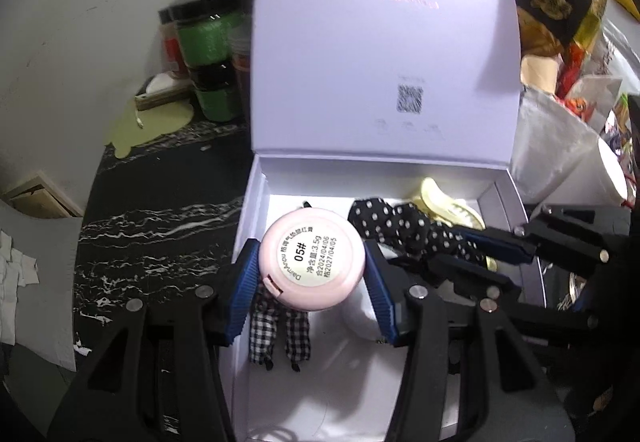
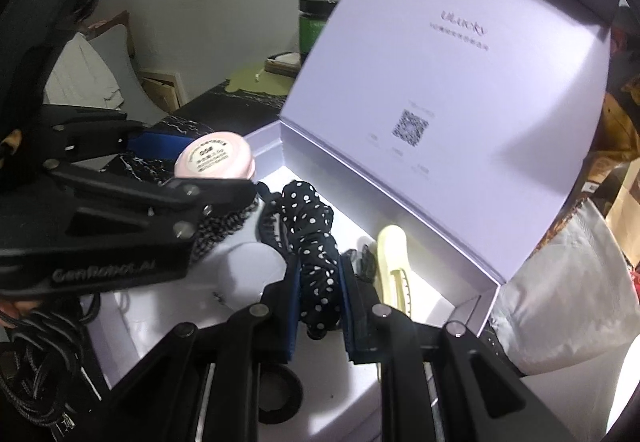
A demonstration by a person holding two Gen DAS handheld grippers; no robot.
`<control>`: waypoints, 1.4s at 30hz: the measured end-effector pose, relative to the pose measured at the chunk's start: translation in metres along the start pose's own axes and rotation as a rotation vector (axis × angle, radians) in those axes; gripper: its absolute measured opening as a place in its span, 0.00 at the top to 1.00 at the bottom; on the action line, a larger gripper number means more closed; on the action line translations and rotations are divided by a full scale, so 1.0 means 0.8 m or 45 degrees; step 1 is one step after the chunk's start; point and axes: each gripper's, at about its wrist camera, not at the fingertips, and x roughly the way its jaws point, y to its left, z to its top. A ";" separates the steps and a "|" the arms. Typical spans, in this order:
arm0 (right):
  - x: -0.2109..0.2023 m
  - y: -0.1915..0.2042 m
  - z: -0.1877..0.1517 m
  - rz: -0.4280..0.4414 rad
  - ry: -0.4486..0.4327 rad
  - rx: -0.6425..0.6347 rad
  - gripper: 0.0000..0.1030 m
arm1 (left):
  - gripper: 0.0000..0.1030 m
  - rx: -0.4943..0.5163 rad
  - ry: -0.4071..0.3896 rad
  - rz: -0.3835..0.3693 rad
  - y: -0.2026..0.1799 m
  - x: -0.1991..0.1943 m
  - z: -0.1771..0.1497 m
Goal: Organize objects
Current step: 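Lower both held items into the box and open both grippers, then withdraw both grippers up and away from the gift box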
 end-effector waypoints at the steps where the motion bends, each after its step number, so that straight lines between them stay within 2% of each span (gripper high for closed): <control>1: 0.002 -0.001 -0.001 -0.007 0.005 0.003 0.84 | 0.52 0.006 0.006 0.000 -0.002 0.002 -0.001; 9: 0.014 -0.005 -0.007 -0.007 0.052 0.014 0.84 | 0.52 0.056 0.105 -0.002 -0.011 0.016 -0.005; 15: 0.022 -0.006 -0.008 -0.029 0.082 0.020 0.83 | 0.52 0.020 0.177 -0.008 -0.010 0.027 -0.008; 23: 0.027 -0.002 -0.011 -0.059 0.119 0.030 0.80 | 0.52 0.016 0.189 0.040 -0.008 0.026 -0.011; 24: 0.029 -0.002 -0.012 -0.066 0.124 0.031 0.78 | 0.51 0.018 0.196 0.041 -0.009 0.025 -0.011; 27: 0.027 -0.004 -0.016 -0.076 0.141 0.071 0.57 | 0.50 0.007 0.202 0.061 -0.005 0.024 -0.012; 31: 0.020 -0.003 -0.020 -0.051 0.121 0.102 0.47 | 0.45 -0.030 0.207 0.058 0.003 0.021 -0.015; 33: 0.015 -0.001 -0.021 -0.052 0.112 0.108 0.43 | 0.44 -0.036 0.200 0.061 0.004 0.019 -0.016; 37: 0.004 0.000 -0.021 -0.062 0.099 0.128 0.41 | 0.44 -0.022 0.157 0.082 0.001 0.006 -0.015; 42: -0.008 -0.001 -0.021 -0.070 0.097 0.166 0.40 | 0.44 -0.040 0.131 0.043 0.000 -0.012 -0.015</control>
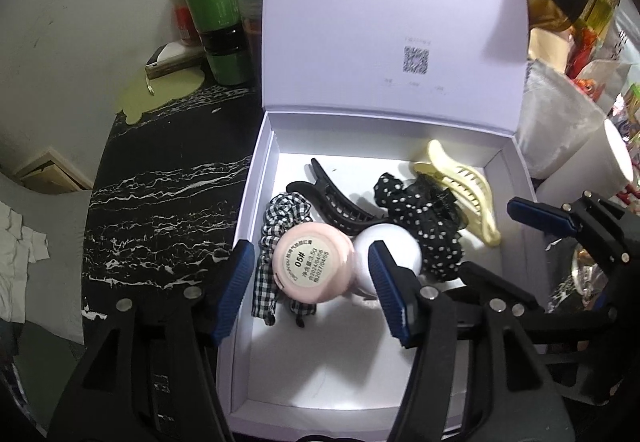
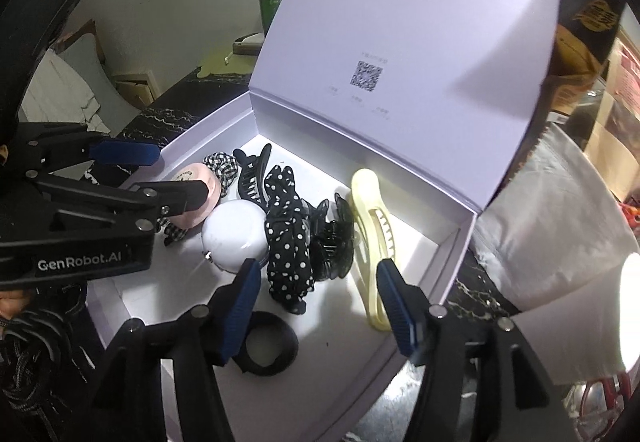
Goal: Organize objects
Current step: 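Withdraw both grippers up and away from the gift box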
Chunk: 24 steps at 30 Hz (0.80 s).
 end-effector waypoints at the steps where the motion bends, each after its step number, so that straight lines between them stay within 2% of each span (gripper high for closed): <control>1: -0.004 0.000 -0.001 0.001 -0.001 0.005 0.40 | 0.44 0.000 0.006 -0.024 0.000 -0.003 -0.001; 9: -0.044 0.003 -0.007 -0.011 -0.027 0.043 0.38 | 0.44 -0.031 -0.043 -0.061 -0.003 -0.040 -0.012; 13: -0.068 0.009 -0.011 -0.021 -0.061 0.044 0.33 | 0.43 -0.031 -0.079 -0.006 -0.001 -0.062 -0.019; 24: -0.132 0.034 -0.026 -0.040 -0.144 0.007 0.28 | 0.34 -0.037 -0.200 0.048 -0.003 -0.133 -0.044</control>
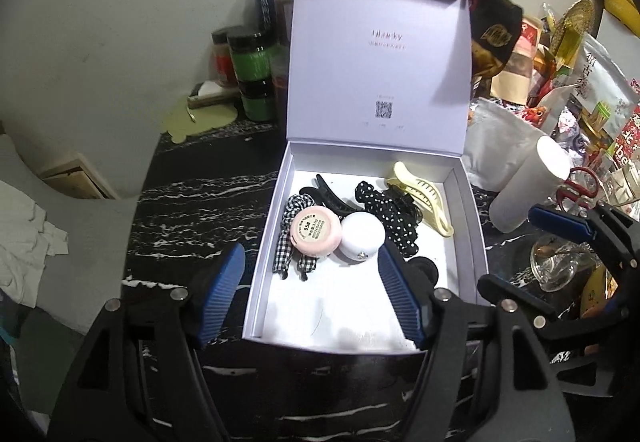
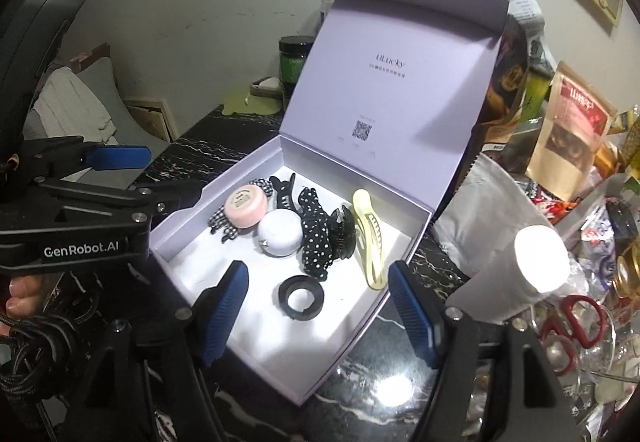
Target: Organize objects
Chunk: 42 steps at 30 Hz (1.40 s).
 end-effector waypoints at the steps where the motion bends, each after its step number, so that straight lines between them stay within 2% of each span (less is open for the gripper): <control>1: -0.006 0.002 -0.001 -0.003 -0.006 -0.001 0.28 | 0.33 0.003 -0.013 0.004 -0.001 -0.007 -0.001; 9: -0.049 0.014 -0.015 -0.003 -0.059 -0.019 0.27 | 0.21 0.038 -0.109 0.054 -0.011 -0.057 -0.016; 13: -0.070 0.021 -0.024 -0.012 -0.081 -0.031 0.24 | 0.19 0.036 -0.132 0.060 -0.014 -0.076 -0.027; 24: -0.110 0.039 -0.050 -0.023 -0.124 -0.061 0.23 | 0.19 0.039 -0.149 0.080 -0.024 -0.109 -0.062; 32: -0.114 0.049 -0.067 -0.003 -0.114 -0.072 0.23 | 0.19 -0.002 -0.154 0.122 -0.019 -0.120 -0.084; 42: -0.110 0.064 -0.087 0.007 -0.098 -0.111 0.23 | 0.19 -0.054 -0.104 0.143 -0.009 -0.115 -0.115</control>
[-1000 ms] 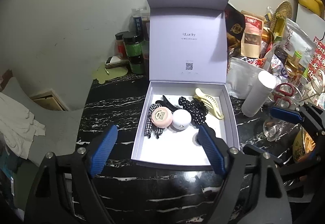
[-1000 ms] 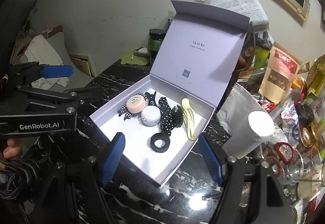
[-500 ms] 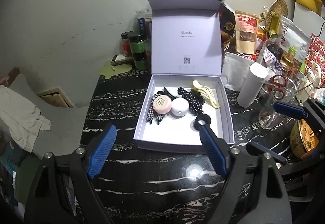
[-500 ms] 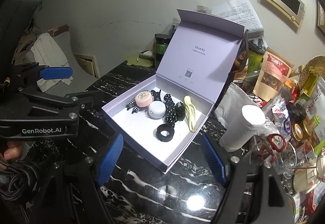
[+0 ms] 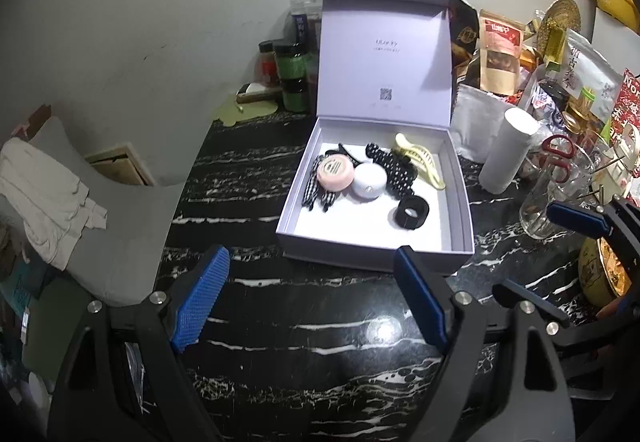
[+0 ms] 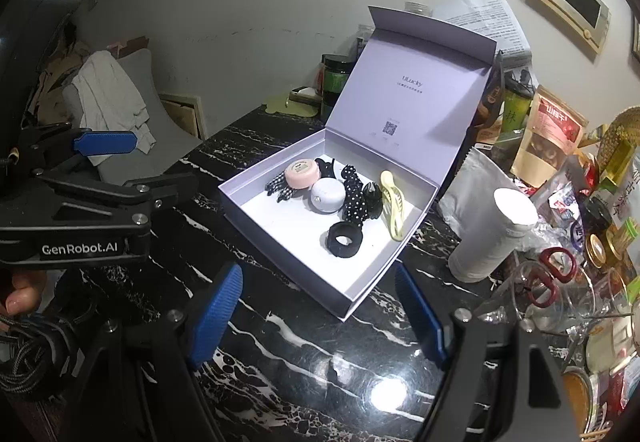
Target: Organize objects
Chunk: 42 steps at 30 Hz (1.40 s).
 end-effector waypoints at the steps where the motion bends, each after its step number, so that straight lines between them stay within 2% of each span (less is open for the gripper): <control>1: 0.000 0.002 -0.001 -0.001 0.001 -0.007 0.23 | 0.19 -0.004 -0.001 0.005 0.001 -0.001 -0.003; 11: 0.008 0.023 -0.015 0.058 0.046 -0.051 0.23 | 0.19 -0.010 0.006 0.034 0.009 -0.008 -0.033; 21: 0.004 0.031 -0.024 0.058 0.052 -0.060 0.23 | 0.19 -0.017 0.039 0.035 0.011 -0.009 -0.050; 42: 0.004 0.034 -0.030 0.059 0.068 -0.059 0.23 | 0.19 -0.028 0.072 0.025 0.012 -0.007 -0.064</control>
